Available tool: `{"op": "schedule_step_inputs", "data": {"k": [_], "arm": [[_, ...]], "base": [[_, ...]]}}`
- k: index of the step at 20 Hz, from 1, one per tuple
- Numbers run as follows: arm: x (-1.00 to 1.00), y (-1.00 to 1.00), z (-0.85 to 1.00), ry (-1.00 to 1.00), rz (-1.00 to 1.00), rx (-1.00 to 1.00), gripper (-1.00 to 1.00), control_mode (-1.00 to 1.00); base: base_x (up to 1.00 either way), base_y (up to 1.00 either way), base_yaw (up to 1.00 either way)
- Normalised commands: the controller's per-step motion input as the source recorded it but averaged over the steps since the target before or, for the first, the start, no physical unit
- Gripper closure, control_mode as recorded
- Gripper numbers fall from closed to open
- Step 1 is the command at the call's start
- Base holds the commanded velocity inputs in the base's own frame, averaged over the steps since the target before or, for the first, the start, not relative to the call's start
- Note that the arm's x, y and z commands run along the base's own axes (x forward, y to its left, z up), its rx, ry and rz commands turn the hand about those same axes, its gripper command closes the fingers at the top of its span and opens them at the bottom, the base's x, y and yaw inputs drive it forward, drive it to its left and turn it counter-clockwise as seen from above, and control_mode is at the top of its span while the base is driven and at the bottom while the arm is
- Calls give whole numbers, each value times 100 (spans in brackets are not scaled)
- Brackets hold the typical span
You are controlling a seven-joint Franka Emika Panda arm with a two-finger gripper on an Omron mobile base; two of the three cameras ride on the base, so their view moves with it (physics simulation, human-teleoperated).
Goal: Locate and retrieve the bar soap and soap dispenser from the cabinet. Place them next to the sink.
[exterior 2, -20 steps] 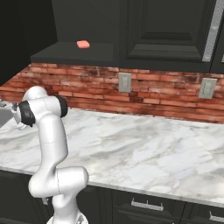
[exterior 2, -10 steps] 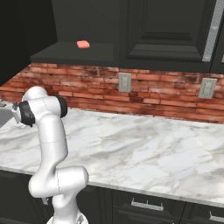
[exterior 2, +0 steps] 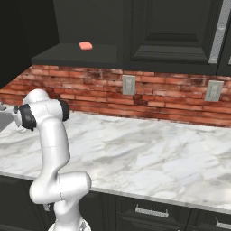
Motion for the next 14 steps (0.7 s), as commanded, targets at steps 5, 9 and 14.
{"op": "schedule_step_inputs", "data": {"k": [5, 9, 14], "arm": [[0, 0, 0, 0, 0, 0, -100, -100], [0, 0, 0, 0, 0, 0, -100, -100], [1, -2, -1, 4, 0, 0, -100, -100]], "base": [[0, 0, 0], [0, 0, 0], [0, 0, 0]]}}
